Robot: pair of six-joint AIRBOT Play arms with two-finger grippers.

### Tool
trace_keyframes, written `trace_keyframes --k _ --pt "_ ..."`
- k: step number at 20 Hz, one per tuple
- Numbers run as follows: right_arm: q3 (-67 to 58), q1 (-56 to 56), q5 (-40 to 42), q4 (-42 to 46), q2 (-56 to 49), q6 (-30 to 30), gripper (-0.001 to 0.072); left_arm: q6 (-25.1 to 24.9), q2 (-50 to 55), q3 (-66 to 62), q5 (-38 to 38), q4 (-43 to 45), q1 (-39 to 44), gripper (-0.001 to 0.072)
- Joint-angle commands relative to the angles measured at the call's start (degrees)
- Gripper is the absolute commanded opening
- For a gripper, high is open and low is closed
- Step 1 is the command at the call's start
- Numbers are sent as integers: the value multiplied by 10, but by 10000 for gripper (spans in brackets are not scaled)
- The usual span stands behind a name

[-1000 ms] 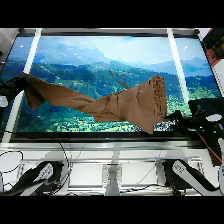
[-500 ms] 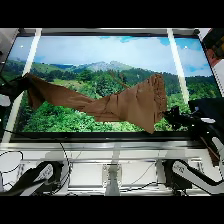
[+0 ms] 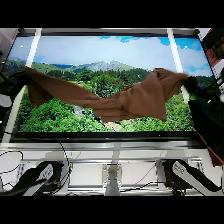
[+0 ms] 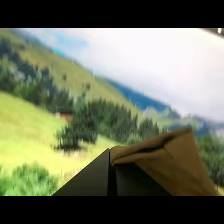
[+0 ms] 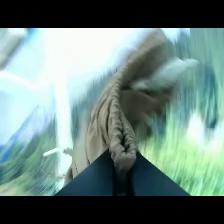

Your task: Fold the clothes and pants, and hang the long-sleeved shirts on hangers.

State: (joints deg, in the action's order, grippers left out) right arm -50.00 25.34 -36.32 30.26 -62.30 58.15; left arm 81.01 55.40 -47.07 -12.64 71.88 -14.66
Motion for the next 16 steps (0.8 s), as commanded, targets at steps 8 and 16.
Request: trace_keyframes --k 8,16 --pt "-283 19 -7 365 20 83 42 0 -85 -1 225 -134 -119 20" --pt "-286 19 -152 489 19 130 42 -3 -83 -1 102 -121 -147 21"
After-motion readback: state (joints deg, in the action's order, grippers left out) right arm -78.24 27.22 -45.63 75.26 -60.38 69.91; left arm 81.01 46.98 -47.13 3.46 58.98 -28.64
